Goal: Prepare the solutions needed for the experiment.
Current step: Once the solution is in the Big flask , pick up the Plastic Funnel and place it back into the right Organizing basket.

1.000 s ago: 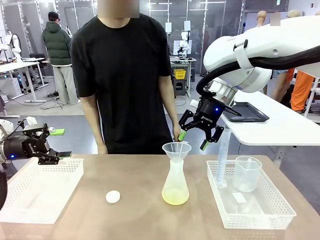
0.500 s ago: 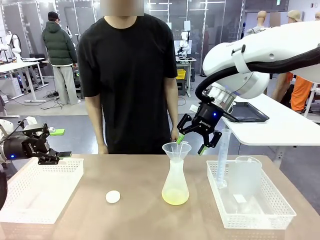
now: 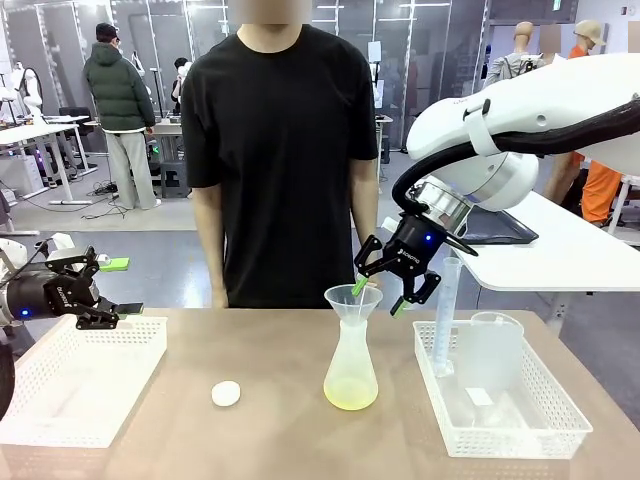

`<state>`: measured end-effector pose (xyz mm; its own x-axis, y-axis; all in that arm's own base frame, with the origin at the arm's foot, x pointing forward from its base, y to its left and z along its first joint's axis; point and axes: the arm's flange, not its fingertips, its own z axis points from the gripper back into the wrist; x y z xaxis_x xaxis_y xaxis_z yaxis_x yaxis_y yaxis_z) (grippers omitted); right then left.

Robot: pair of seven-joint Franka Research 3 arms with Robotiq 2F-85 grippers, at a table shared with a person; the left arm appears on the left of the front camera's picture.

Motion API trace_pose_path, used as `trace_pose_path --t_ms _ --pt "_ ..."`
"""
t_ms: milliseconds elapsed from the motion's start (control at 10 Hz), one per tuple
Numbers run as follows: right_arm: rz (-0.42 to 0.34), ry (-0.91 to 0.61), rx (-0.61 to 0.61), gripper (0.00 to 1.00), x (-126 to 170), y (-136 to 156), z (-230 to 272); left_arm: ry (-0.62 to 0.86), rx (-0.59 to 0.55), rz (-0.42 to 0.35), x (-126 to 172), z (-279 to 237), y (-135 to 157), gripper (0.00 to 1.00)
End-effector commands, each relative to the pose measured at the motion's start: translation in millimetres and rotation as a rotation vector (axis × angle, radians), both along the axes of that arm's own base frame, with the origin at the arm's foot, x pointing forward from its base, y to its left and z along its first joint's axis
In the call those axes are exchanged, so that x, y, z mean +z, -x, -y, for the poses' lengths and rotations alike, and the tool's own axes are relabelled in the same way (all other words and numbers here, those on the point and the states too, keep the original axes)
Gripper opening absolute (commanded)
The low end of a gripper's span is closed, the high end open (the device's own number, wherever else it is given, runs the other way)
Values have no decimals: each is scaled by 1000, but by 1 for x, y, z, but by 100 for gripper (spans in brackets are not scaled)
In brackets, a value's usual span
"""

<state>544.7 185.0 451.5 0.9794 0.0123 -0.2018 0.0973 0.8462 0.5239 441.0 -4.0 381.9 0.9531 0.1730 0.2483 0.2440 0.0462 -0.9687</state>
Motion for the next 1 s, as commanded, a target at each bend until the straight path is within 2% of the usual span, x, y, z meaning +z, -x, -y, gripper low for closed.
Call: trace_pose_path --t_ms 0,100,200,300,400,500,600,700,800,900 --pt "-11 -13 -49 65 -1 7 1 -4 4 0 1 0 0 100" --pt "-15 -15 -51 62 -3 8 1 -4 4 0 1 0 0 100" --pt "-18 -17 -56 49 -4 10 2 -4 4 0 1 0 0 100" --pt "-19 -17 -62 45 -5 10 3 -4 4 0 1 0 0 100" --pt "-20 -18 -63 32 -5 11 3 -4 4 0 1 0 0 100" --pt "-21 -17 -65 29 -5 11 3 -4 4 0 1 0 0 100" --pt "-23 -19 -66 16 -5 11 4 -4 4 0 1 0 0 100" --pt "-24 -19 -68 12 -5 11 5 -4 4 0 1 0 0 100" --pt "-25 -21 -70 0 -5 12 5 -4 4 0 1 0 0 100" --pt "-29 -22 -67 0 -6 11 4 -4 4 0 1 0 0 100"
